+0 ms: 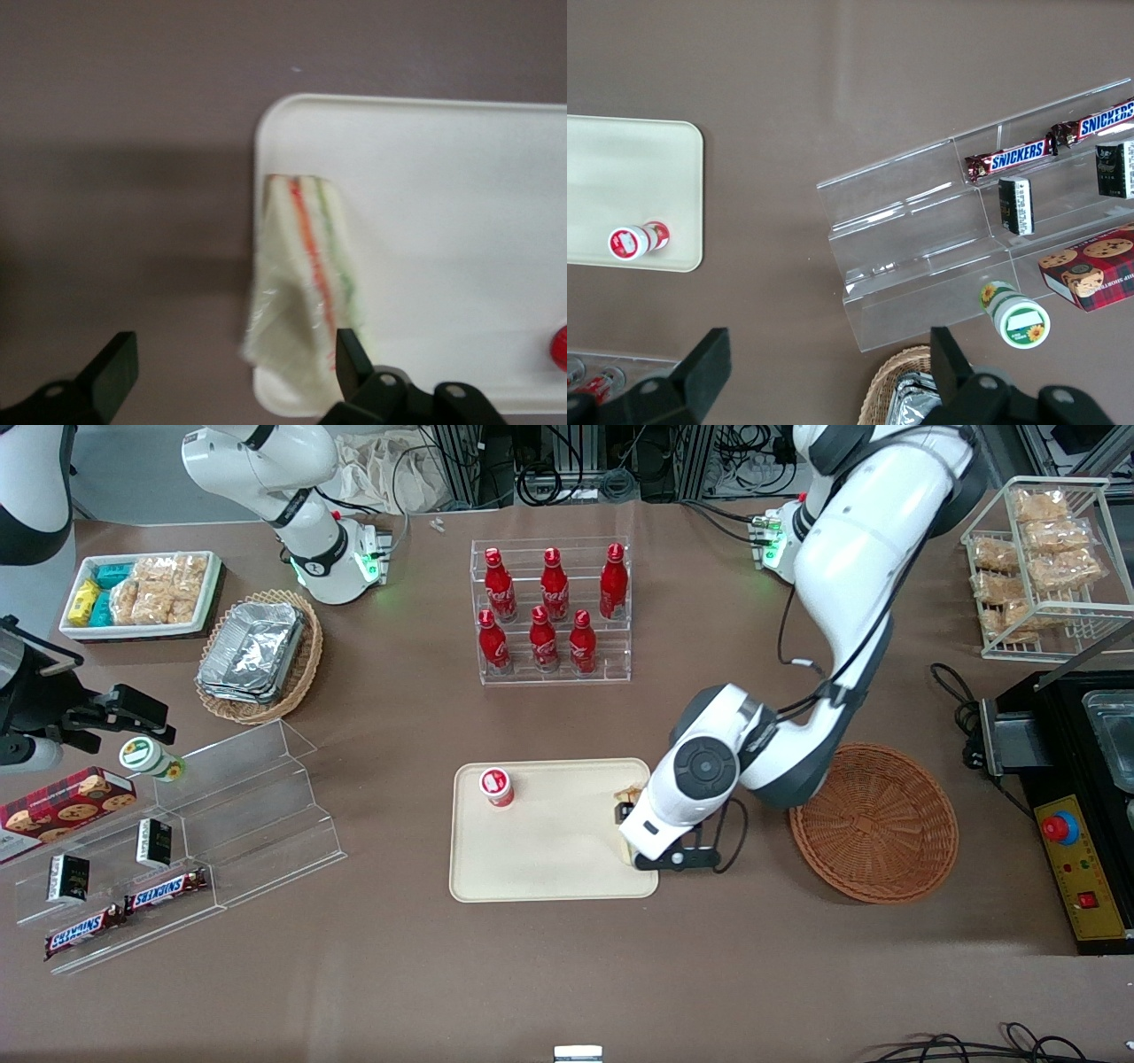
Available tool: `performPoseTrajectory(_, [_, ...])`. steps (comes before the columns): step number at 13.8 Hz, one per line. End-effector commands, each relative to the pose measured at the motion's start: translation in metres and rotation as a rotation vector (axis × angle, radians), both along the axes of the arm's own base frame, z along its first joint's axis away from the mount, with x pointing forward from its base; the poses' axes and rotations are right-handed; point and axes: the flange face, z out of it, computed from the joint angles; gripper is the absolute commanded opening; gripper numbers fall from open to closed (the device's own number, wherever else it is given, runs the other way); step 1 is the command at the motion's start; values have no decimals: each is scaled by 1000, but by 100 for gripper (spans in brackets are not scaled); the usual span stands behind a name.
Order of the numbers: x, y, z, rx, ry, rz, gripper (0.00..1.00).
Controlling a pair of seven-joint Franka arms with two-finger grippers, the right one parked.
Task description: Place sandwich from basket to tray
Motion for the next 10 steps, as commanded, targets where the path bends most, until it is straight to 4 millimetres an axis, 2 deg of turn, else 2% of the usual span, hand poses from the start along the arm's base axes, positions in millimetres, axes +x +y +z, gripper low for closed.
performPoseTrajectory(1, [-2, 44, 61, 67, 9, 28, 99])
performPoseTrajectory(5, [1, 107, 127, 98, 7, -7, 99])
performPoseTrajectory(10, [-3, 200, 195, 77, 36, -86, 99])
